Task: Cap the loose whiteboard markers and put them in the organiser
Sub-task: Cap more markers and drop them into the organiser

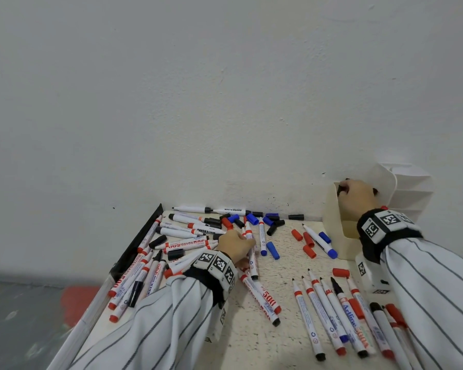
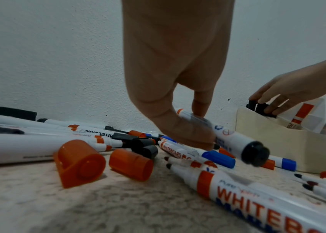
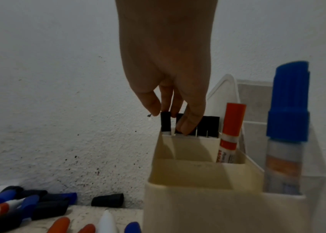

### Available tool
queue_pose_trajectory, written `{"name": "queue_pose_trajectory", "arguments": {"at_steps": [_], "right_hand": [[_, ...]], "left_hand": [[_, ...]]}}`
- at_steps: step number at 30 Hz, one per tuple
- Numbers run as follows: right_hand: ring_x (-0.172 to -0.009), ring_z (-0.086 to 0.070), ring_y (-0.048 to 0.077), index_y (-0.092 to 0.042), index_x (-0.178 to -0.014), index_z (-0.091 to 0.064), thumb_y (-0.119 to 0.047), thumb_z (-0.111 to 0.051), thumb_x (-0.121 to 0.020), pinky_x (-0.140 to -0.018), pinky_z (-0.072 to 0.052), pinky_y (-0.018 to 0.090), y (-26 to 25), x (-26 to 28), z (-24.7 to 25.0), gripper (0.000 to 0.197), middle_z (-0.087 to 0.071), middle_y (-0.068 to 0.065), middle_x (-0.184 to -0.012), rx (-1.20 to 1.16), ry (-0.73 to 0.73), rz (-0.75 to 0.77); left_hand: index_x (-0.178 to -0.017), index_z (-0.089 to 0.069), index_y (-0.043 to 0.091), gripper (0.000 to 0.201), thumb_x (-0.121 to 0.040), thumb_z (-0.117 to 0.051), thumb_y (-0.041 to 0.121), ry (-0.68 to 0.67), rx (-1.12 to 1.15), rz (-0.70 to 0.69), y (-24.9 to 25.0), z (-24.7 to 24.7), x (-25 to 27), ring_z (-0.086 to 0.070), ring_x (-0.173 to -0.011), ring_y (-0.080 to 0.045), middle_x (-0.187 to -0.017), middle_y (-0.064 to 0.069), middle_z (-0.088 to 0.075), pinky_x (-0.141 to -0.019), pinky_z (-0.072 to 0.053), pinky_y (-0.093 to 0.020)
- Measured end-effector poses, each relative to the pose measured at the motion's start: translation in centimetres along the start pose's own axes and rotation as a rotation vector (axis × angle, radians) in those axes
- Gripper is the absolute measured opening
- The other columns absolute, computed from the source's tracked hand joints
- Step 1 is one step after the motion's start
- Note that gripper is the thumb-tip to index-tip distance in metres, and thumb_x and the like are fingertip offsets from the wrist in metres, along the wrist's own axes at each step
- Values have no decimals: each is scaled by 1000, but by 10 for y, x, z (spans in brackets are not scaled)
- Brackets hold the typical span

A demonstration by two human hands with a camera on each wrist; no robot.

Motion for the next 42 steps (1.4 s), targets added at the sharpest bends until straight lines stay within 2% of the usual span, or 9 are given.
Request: {"name": "queue_pose_trajectory", "arguments": {"at_steps": [6, 9, 15, 18, 21, 25, 30, 37, 42], "right_hand": [[-124, -37, 35, -1, -124, -53, -4, -50, -87, -103, -35, 41, -10, 12, -4, 37, -37, 19, -135, 29, 48, -10], [-116, -44, 31, -2, -112, -59, -2, -49, -87, -98, -39, 38, -37, 24, -10, 27, -44, 18, -125, -38, 106, 128], [-94, -50, 14, -18, -131, -47, -16, -50, -94, -81, -41, 26, -67, 59, -93, 37, -51, 9, -129, -2, -627, 61], [-123, -45, 21, -18, -141, -38, -14, -45, -95, -102, -36, 32, -77, 74, -118, 47, -40, 8, -144, 154, -755, 108], [-130, -39, 22, -23, -143, -35, -10, -41, -94, -106, -34, 34, -78, 80, -134, 52, -34, 6, -149, 206, -812, 93], [-131, -38, 22, -30, -142, -37, -12, -43, -93, -105, -36, 34, -78, 79, -136, 52, -30, 6, -150, 308, -769, 81], [-124, -47, 20, -14, -135, -48, -17, -45, -93, -102, -40, 31, -72, 79, -133, 42, -49, 5, -138, 455, -736, 27], [-72, -47, 14, -14, -104, -41, -12, -47, -94, -58, -40, 21, -83, 63, -115, 12, -51, 8, -99, 93, -554, -16], [-87, -53, 18, -16, -112, -49, -7, -51, -92, -76, -46, 28, -100, 60, -102, 23, -52, 3, -98, -208, -527, 69]], "left_hand": [[-69, -48, 19, 26, -93, -53, 28, 47, -46, -55, 1, 6, 1, -57, -70, -16, -70, 1, -51, -81, -53, -31], [-71, -47, 19, 25, -93, -53, 28, 56, -38, -52, 0, 9, 1, -57, -70, -16, -73, -1, -53, -77, -54, -30], [-70, -45, 20, 25, -92, -54, 29, 68, -71, -63, -7, 17, -3, -51, -67, -13, -69, 1, -50, -69, -48, -27], [-70, -45, 20, 24, -91, -54, 29, 70, -82, -68, -11, 21, -5, -50, -69, -13, -69, 3, -49, -69, -47, -27], [-67, -44, 21, 28, -92, -53, 30, 78, -91, -82, -12, 26, -7, -46, -62, -8, -66, 5, -48, -59, -39, -20], [-66, -44, 21, 29, -92, -53, 30, 77, -105, -83, -12, 28, -8, -43, -59, -6, -66, 6, -45, -58, -38, -18], [-65, -46, 21, 30, -93, -52, 28, 62, -116, -91, -13, 24, -8, -42, -57, -7, -64, 5, -45, -56, -37, -18], [-82, -49, 19, 14, -92, -51, 28, 31, -154, -135, -11, 16, -9, -44, -64, -7, -74, 5, -47, -59, -37, -19], [-96, -51, 16, 13, -93, -51, 29, 36, -102, -178, -4, 11, -7, -48, -67, -7, -79, 4, -51, -58, -39, -18]]}}
Point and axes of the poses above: each hand's wrist, its own x-axis away from the middle knuckle, its own z-axis out of the back of the hand, y = z × x, the point moved 6 cm from there along -x, towards the middle knuckle
